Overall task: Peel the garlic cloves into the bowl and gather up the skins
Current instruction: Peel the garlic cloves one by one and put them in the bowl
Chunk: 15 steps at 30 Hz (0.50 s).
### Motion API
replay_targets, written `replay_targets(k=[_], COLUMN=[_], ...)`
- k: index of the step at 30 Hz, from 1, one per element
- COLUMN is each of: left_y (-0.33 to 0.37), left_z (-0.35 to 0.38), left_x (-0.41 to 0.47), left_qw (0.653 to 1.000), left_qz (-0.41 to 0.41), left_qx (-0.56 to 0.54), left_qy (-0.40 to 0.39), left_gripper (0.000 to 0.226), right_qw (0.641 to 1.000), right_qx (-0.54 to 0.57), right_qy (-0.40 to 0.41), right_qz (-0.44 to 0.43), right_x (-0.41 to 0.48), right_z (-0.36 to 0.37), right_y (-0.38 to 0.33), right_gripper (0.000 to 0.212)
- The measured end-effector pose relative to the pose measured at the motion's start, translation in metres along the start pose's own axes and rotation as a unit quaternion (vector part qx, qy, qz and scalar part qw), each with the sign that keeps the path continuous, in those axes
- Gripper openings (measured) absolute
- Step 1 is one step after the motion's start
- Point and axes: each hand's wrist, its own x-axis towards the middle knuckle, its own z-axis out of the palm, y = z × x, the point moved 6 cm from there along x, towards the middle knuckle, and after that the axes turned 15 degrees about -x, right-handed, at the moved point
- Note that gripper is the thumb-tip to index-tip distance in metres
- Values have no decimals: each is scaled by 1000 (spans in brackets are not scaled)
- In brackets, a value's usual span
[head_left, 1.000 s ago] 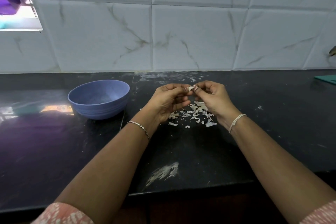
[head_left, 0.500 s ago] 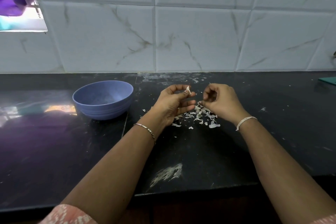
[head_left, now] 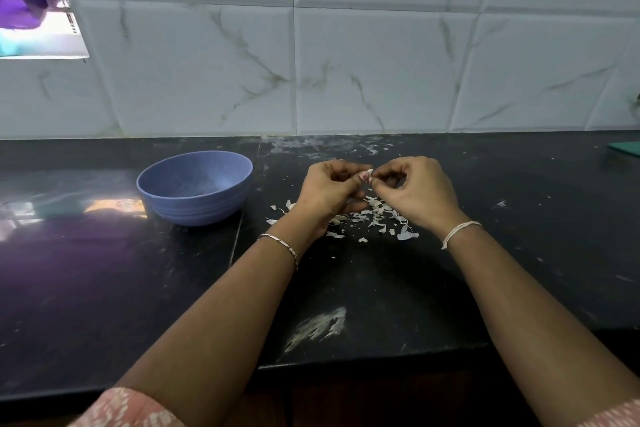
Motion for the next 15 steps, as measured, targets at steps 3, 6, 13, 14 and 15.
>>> replay_targets(k=[3, 6, 13, 14, 15], left_y=[-1, -3, -2, -2, -2], left_z=[0, 4, 4, 3, 3], left_x=[3, 2, 2, 2, 3], left_qw=[999, 995, 992, 992, 992], left_qz=[12, 11, 24, 25, 26], left_qx=[50, 93, 127, 124, 121], left_qy=[-11, -23, -11, -9, -7], left_gripper=[10, 19, 17, 16, 16], right_qw=[1000, 1000, 998, 997, 996], right_qx=[-4, -5, -60, -71, -77], right_qy=[6, 14, 25, 28, 33], right_qz=[7, 21, 4, -4, -9], right_x=[-1, 0, -2, -2, -2], right_z=[-1, -2, -2, -2, -3], right_y=[-1, 1, -4, -6, -8], right_gripper=[7, 9, 10, 10, 9])
